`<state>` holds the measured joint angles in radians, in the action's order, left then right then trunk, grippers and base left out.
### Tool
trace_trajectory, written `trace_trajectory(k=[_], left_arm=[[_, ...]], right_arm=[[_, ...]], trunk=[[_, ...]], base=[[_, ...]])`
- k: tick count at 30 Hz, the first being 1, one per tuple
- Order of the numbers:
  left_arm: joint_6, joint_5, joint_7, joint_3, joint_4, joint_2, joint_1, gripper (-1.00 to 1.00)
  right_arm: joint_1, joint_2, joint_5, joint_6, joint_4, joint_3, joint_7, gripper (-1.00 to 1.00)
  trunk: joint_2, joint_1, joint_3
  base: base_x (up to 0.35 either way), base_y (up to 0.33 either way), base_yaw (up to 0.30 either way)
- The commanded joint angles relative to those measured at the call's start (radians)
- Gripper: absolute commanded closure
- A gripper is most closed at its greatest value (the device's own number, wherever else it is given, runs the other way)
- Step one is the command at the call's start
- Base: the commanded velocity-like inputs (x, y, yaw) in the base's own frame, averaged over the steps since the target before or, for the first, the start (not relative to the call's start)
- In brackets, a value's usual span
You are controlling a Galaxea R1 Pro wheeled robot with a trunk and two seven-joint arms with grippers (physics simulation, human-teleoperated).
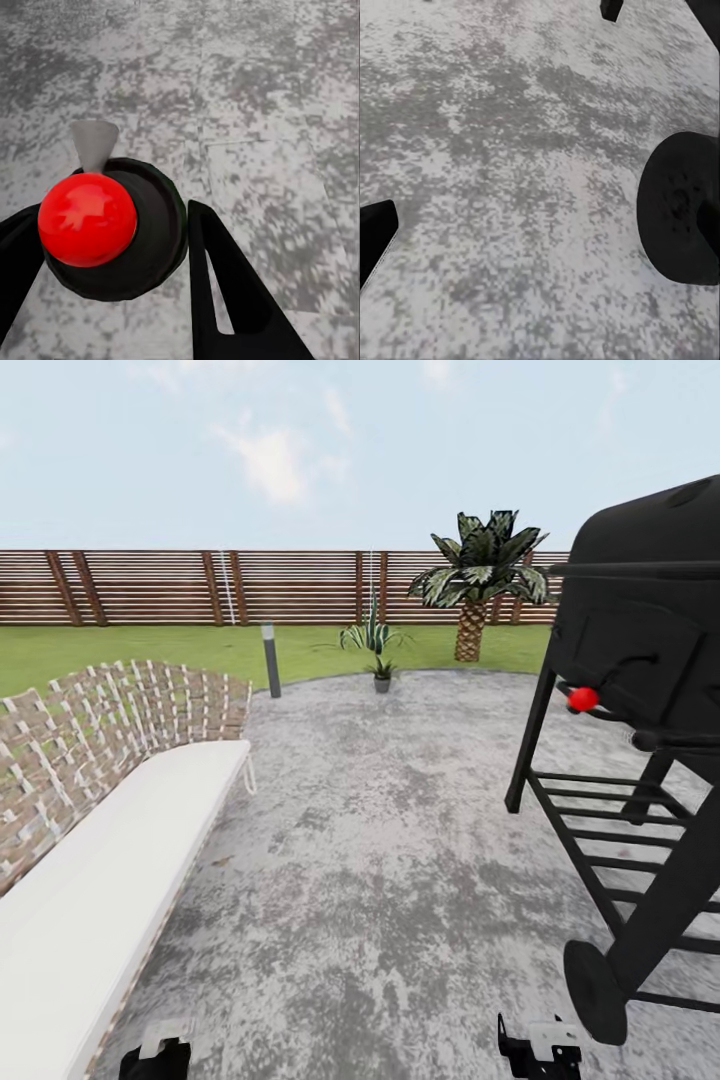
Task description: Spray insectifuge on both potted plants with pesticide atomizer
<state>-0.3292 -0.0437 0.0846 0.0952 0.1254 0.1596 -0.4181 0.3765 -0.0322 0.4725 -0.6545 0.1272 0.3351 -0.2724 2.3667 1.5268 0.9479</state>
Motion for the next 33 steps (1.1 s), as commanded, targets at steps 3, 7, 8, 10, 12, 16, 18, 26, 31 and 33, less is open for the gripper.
trace_trajectory(k=[3,7,8,10,12,16,18,26,31,33], left_arm=[[-0.002,-0.005,0.009,0.008,-0.001,0.000,-0.001,1.00],[-0.002,-0.005,0.009,0.007,-0.001,0.000,-0.001,1.00],[-0.002,-0.005,0.009,0.008,-0.001,0.000,-0.001,1.00],[-0.002,-0.005,0.009,0.008,-0.001,0.000,-0.001,1.00],[-0.002,-0.005,0.009,0.008,-0.001,0.000,-0.001,1.00],[-0.002,-0.005,0.009,0.007,-0.001,0.000,-0.001,1.00],[-0.002,-0.005,0.009,0.007,-0.001,0.000,-0.001,1.00],[-0.002,-0.005,0.009,0.006,-0.001,0.000,-0.001,1.00],[-0.002,-0.005,0.009,0.006,-0.001,0.000,-0.001,1.00],[-0.002,-0.005,0.009,0.006,-0.001,0.000,-0.001,1.00]], right_arm=[[0.001,0.000,0.011,-0.002,-0.001,0.004,-0.007,-1.00],[0.001,0.000,0.011,-0.002,-0.001,0.004,-0.007,-1.00],[0.001,0.000,0.011,-0.002,-0.001,0.004,-0.007,-1.00],[0.001,0.000,0.011,-0.002,-0.001,0.004,-0.007,-1.00],[0.001,0.000,0.011,-0.002,-0.001,0.004,-0.007,-1.00],[0.001,0.000,0.011,-0.002,-0.001,0.004,-0.007,-1.00],[0.001,0.000,0.011,-0.002,-0.001,0.004,-0.007,-1.00],[0.001,0.000,0.011,-0.002,-0.001,0.004,-0.007,-1.00],[0.001,-0.001,0.011,-0.002,-0.001,0.004,-0.007,-1.00],[0.001,-0.001,0.011,-0.002,-0.001,0.004,-0.007,-1.00]], trunk=[[0.000,0.000,0.001],[0.000,0.000,0.001],[0.000,0.000,0.001],[0.000,0.000,0.001],[0.000,0.000,0.001],[0.000,0.000,0.001],[0.000,0.000,0.001],[0.000,0.000,0.001],[0.000,0.000,0.001],[0.000,0.000,0.001]], base=[[0.340,0.000,0.000],[0.340,0.000,0.000],[0.340,0.000,0.000],[0.340,0.003,0.000],[0.340,0.056,0.000],[0.339,0.102,0.000],[0.338,0.039,0.000],[0.339,0.004,0.000],[0.339,0.000,0.000],[0.339,0.000,0.000]])
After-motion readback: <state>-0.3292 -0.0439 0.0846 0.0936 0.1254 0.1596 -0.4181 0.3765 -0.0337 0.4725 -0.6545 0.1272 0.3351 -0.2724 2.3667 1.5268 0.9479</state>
